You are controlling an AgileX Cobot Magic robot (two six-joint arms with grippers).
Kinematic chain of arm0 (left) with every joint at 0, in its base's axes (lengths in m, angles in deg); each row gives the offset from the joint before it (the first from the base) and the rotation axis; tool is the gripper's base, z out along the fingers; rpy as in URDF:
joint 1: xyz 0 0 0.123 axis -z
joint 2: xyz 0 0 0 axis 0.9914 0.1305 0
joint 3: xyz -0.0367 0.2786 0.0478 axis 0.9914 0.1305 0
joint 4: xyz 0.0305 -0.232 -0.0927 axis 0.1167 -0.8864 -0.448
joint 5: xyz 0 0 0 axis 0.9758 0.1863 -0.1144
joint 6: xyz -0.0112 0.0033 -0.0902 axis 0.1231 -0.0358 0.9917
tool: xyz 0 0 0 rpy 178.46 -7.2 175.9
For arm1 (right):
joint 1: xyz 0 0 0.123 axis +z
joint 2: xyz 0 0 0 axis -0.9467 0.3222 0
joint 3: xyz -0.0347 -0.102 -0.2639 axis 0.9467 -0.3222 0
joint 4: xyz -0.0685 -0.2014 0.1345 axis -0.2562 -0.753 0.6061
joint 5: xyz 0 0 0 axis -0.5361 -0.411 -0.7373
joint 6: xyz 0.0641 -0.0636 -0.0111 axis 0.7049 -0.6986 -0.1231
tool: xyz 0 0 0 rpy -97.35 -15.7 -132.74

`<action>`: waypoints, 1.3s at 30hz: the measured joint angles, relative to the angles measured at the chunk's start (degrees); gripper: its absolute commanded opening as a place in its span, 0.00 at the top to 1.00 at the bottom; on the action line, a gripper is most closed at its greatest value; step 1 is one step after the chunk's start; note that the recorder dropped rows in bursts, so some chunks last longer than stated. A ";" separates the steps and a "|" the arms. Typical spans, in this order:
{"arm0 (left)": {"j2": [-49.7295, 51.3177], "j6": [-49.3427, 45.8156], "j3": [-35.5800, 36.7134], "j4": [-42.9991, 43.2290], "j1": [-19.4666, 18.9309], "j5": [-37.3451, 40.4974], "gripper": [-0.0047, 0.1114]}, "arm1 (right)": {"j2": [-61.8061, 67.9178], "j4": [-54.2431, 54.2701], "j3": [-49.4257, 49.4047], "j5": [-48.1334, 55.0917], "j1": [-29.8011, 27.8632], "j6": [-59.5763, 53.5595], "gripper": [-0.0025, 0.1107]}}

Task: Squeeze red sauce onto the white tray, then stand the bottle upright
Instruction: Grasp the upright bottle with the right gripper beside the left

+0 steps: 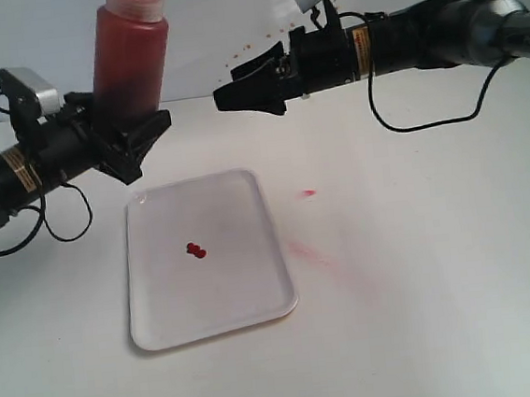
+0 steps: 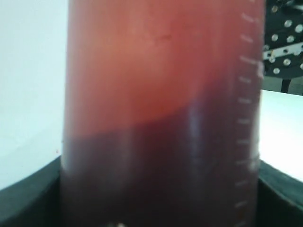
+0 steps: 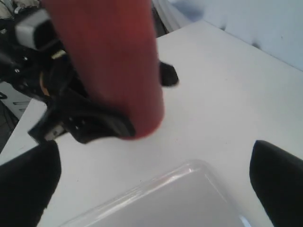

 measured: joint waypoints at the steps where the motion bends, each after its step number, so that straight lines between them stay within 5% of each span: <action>1: 1.01 1.34 0.00 0.00 0.00 0.00 0.96 | 0.00 0.74 0.00 0.00 0.65 -1.07 0.05; 9: 3.52 5.30 0.00 -0.12 0.40 0.11 0.96 | -0.23 2.48 0.00 4.15 4.63 -3.82 0.05; 20: 3.52 4.89 0.00 -0.50 5.57 0.00 0.96 | -0.23 3.91 0.00 7.40 9.76 -3.96 0.09; 24: 3.52 4.77 0.00 -0.50 5.85 -0.35 0.96 | -0.23 4.19 0.00 8.95 10.70 -4.09 0.35; 29: 3.52 4.87 0.00 -0.45 5.88 -1.35 0.96 | -0.23 4.93 0.00 10.62 10.70 -4.66 0.97; 39: 3.52 4.87 0.00 -0.45 5.88 -1.48 0.89 | -0.25 4.93 0.00 10.73 10.70 -5.54 0.98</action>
